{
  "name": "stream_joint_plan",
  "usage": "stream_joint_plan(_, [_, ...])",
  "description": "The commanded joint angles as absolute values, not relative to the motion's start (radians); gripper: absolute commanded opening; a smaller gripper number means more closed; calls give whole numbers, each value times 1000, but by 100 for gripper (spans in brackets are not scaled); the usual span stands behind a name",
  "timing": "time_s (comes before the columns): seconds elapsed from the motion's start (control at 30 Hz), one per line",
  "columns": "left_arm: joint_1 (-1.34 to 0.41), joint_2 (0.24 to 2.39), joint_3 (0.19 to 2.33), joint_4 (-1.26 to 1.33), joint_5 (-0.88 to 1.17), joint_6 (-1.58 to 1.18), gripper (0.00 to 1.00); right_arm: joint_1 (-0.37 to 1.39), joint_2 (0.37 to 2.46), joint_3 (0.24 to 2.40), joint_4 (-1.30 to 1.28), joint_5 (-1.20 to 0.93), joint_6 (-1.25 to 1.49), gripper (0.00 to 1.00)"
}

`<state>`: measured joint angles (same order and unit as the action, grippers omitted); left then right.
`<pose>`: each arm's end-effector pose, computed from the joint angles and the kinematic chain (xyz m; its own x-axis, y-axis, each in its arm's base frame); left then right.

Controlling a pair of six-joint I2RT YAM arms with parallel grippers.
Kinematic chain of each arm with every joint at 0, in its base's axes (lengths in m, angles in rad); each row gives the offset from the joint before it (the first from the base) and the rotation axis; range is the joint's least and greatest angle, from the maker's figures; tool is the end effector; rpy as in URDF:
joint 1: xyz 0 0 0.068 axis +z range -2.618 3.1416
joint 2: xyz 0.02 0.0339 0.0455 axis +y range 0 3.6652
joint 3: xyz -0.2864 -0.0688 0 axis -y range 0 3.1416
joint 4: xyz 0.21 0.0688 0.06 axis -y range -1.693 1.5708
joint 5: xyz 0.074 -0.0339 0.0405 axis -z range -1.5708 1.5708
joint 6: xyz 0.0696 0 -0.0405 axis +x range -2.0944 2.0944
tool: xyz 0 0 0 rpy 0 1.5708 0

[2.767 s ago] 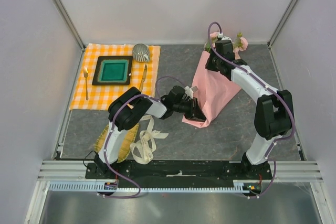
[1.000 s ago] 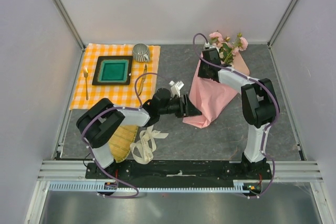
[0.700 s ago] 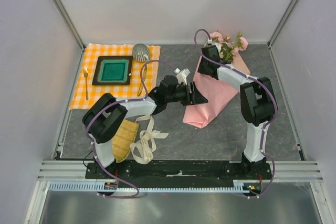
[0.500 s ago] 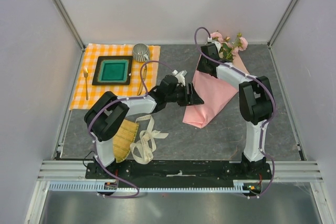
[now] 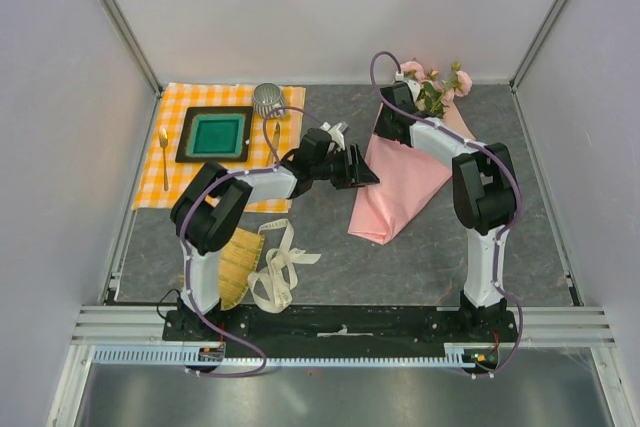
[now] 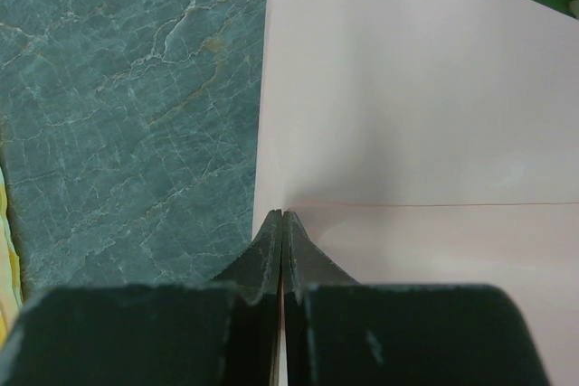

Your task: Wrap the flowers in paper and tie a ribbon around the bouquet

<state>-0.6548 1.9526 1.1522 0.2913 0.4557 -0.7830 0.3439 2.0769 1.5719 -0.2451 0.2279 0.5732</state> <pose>0.3265 -0.2893 0.2038 -0.8748 -0.1269 -0.4676 0.3310 0.5483 -0.7680 0.4529 0.1455 0.2182 -0.6329 0.3345 -0.6982 0.2029 0.9420 0.2674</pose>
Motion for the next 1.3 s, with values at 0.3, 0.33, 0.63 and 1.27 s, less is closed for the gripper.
stream_joint_plan(0.3, [-604,2134,1281,341,609,-763,6,345,2132,1660,-247,265,557,0])
stream_joint_plan(0.33, [-604,2140,1292,313,604,-753,4,345,2134,1667,-250,262,548,0])
stream_joint_plan(0.63, [-595,2089,1214,449,667,-816,36,344,2114,1651,-227,159,482,0])
stream_joint_plan(1.27, [-557,2241,1391,482,793,-927,75,353,2066,1580,-192,138,446,0])
